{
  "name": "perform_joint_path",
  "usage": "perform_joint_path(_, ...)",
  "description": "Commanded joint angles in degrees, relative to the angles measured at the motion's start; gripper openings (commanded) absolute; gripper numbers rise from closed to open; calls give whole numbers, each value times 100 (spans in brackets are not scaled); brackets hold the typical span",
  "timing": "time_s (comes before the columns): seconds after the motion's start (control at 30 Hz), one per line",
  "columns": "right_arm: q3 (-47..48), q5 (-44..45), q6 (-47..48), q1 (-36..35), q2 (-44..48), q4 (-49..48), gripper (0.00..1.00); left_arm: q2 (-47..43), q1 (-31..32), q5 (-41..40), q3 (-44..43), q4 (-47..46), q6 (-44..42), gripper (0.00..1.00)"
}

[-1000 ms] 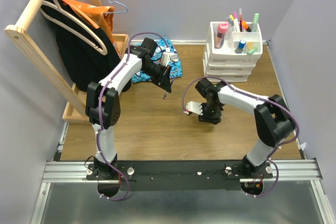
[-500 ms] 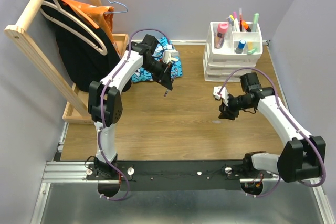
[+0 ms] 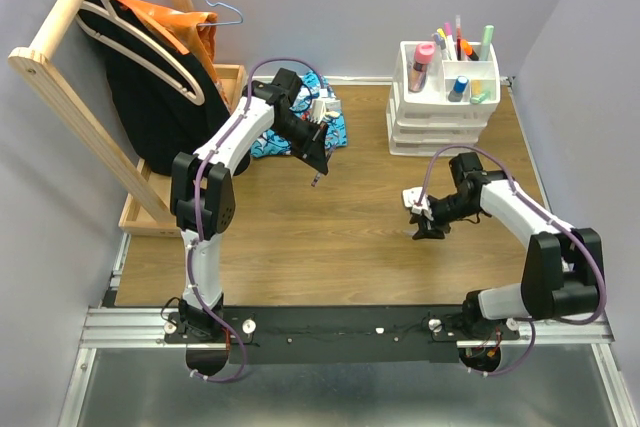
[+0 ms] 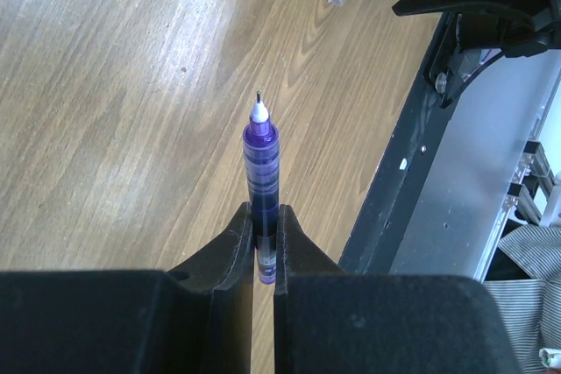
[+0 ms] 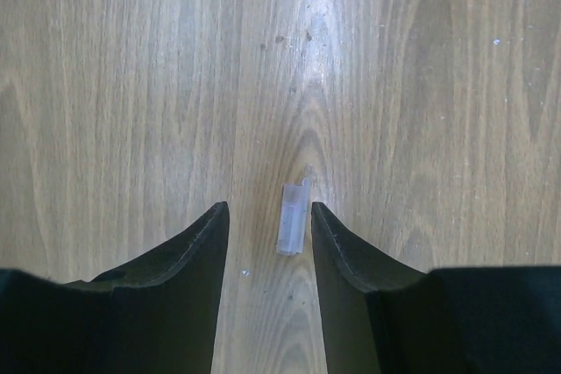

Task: Sort the stationery into containers
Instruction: Pick up the pen cap from the center of the board.

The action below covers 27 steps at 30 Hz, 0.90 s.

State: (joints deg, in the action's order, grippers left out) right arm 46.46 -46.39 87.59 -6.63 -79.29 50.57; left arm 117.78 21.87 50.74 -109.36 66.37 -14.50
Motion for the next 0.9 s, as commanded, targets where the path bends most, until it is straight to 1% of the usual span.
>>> perform_joint_path(0.0, -84, 112, 434, 48, -192, -258, 50, 8, 28, -100, 64, 60, -26, 0)
perform_joint_path(0.23, -269, 411, 426, 39, -359, -486, 50, 175, 28, -65, -94, 52, 18, 0)
perform_joint_path(0.5, -339, 526, 373, 39, -552, -688, 48, 334, 37, -29, -226, 25, 61, 0)
perform_joint_path(0.67, -225, 543, 302, 39, -798, -794, 47, 360, 37, -3, -226, 43, 62, 0)
perform_joint_path(0.87, -67, 587, 337, 39, -1167, -811, 44, 404, 37, 6, -244, 25, 70, 0)
